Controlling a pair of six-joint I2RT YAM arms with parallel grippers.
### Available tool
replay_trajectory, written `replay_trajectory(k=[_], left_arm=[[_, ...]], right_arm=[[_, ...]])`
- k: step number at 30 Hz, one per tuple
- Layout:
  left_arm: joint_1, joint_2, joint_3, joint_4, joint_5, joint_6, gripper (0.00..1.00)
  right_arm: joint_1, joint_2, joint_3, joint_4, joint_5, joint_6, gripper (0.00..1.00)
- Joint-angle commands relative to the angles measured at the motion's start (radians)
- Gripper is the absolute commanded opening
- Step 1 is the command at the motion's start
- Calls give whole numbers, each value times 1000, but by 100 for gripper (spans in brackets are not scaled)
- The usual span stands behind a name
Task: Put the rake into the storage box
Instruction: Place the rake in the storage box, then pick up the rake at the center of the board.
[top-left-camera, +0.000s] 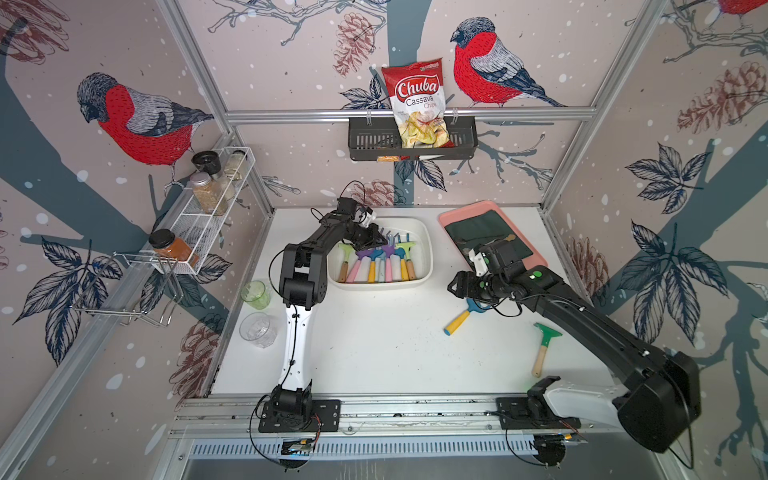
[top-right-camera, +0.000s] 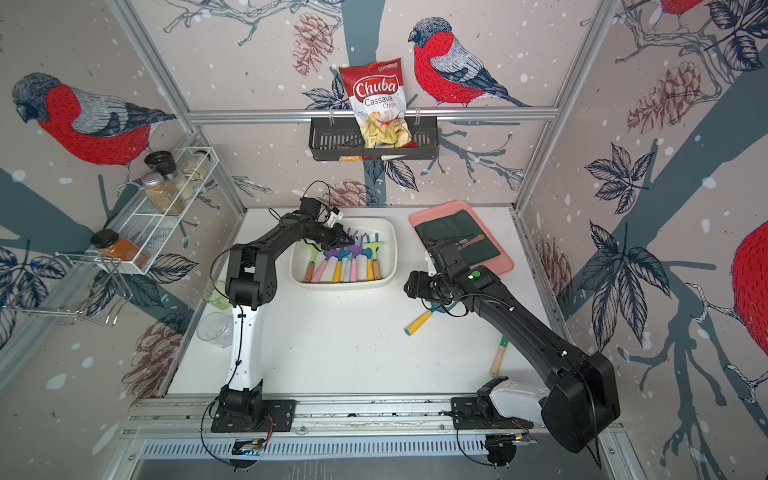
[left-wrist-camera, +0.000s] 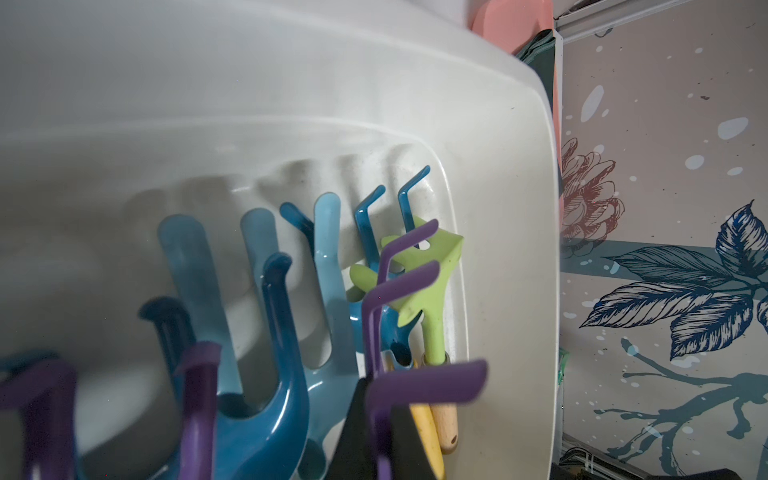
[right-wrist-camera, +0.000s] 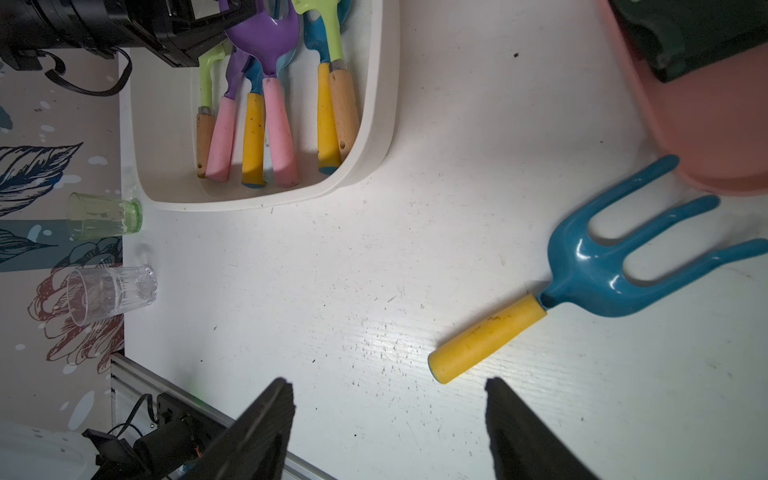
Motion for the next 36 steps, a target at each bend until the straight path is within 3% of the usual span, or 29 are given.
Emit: replay_trajectory(k=[1,4,8,15,24,36], left_arm=[[2,-5,-15,21,-13,7,20],[2,-23,-41,47,-21,-7,31],[3,-49,-80,93,-36,-31,35],[3,-110,-120,99,-118,-40,55],[3,-211,-192,105,-180,-56,61],[5,-418,-379,165,-172,-93,62]], right_arm=[[0,3,-7,19,-11,10,76],[1,3,-14,22,-11,13,76],[2,3,-23,19,2,21,76],[3,39,-58,-20,63,87,75],[13,154,-92,-67,174,208,76],[55,335,-61,-16,194,209,75]])
